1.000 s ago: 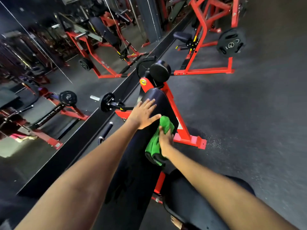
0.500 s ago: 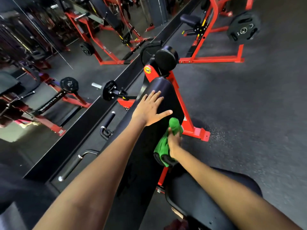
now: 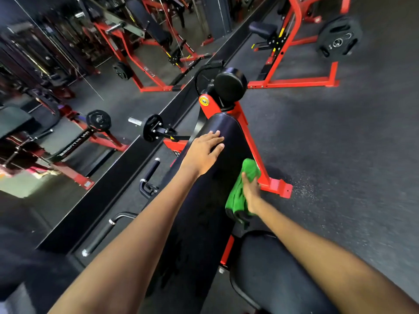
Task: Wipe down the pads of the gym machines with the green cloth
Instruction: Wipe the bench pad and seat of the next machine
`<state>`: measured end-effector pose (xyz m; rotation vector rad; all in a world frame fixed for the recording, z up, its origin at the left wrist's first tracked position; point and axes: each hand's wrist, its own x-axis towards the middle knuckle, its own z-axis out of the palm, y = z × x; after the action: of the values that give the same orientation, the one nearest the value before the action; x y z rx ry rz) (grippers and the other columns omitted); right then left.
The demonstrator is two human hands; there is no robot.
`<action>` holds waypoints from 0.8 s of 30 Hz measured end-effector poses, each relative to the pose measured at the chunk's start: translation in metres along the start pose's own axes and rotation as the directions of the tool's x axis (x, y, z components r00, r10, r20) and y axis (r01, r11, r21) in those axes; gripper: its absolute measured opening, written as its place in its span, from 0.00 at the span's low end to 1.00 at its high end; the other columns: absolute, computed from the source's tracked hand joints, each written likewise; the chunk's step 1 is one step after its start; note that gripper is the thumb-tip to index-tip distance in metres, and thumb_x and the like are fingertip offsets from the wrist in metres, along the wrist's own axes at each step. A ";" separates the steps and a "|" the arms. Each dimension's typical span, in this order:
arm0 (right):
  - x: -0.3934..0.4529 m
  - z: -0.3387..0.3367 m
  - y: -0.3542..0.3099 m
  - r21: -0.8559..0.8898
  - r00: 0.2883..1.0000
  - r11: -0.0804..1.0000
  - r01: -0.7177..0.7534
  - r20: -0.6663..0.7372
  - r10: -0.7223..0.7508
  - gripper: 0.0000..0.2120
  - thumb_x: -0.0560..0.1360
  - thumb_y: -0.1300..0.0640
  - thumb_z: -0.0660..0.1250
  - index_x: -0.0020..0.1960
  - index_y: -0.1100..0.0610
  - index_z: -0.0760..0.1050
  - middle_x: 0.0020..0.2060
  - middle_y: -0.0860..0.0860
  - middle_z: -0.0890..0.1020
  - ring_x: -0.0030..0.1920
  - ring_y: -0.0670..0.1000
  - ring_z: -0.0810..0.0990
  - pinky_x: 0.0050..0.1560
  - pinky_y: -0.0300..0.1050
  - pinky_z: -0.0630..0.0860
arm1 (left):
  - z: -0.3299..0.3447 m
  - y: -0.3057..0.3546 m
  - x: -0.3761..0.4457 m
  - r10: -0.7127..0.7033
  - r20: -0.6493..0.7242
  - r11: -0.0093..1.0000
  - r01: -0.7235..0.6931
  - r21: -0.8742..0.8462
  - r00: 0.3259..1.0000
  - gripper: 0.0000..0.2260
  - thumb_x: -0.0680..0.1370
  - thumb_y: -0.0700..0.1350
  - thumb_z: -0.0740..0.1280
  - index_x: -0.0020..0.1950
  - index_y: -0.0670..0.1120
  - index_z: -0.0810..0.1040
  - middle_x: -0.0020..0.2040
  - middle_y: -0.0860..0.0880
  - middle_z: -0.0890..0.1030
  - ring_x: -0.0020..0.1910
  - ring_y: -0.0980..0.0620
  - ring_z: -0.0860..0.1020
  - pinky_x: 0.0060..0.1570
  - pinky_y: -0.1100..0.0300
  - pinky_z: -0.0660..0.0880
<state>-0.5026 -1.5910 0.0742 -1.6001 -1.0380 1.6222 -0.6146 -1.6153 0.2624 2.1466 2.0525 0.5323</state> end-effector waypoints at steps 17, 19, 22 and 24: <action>0.045 -0.007 -0.073 0.031 0.989 0.993 0.116 -0.098 -0.112 0.29 0.78 0.42 0.60 0.76 0.48 0.58 0.70 0.61 0.65 0.67 0.65 0.68 0.68 0.58 0.65 | 0.007 -0.007 0.001 0.089 -0.081 0.996 -0.086 0.039 0.993 0.15 0.77 0.32 0.62 0.62 0.38 0.78 0.68 0.41 0.73 0.71 0.44 0.67 0.71 0.59 0.58; 0.033 -0.004 -0.088 -0.016 0.972 0.976 0.217 -0.092 -0.217 0.30 0.78 0.42 0.60 0.77 0.50 0.57 0.72 0.61 0.62 0.68 0.64 0.66 0.69 0.58 0.64 | 0.006 -0.008 0.002 0.073 -0.089 0.997 -0.073 0.012 0.993 0.15 0.76 0.31 0.62 0.62 0.38 0.78 0.68 0.41 0.73 0.71 0.44 0.67 0.70 0.61 0.58; -0.003 0.002 -0.080 -0.096 0.903 0.903 0.419 -0.065 -0.425 0.31 0.79 0.46 0.62 0.76 0.56 0.57 0.73 0.61 0.60 0.72 0.60 0.60 0.72 0.51 0.57 | 0.006 -0.009 0.002 0.045 -0.099 0.999 -0.047 -0.022 0.994 0.17 0.76 0.31 0.62 0.63 0.38 0.76 0.68 0.42 0.74 0.71 0.45 0.67 0.68 0.63 0.57; -0.019 0.003 -0.051 -0.110 0.866 0.862 0.494 -0.027 -0.500 0.30 0.78 0.50 0.64 0.75 0.59 0.59 0.73 0.61 0.61 0.72 0.59 0.60 0.72 0.48 0.53 | 0.006 -0.008 0.002 0.031 -0.103 0.999 -0.035 -0.037 0.994 0.18 0.75 0.30 0.61 0.65 0.38 0.75 0.68 0.41 0.74 0.71 0.45 0.67 0.68 0.65 0.57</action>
<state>-0.5095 -1.5828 0.1281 -1.2816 -1.3857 1.1831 -0.6204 -1.6119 0.2544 2.1777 2.0422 0.6944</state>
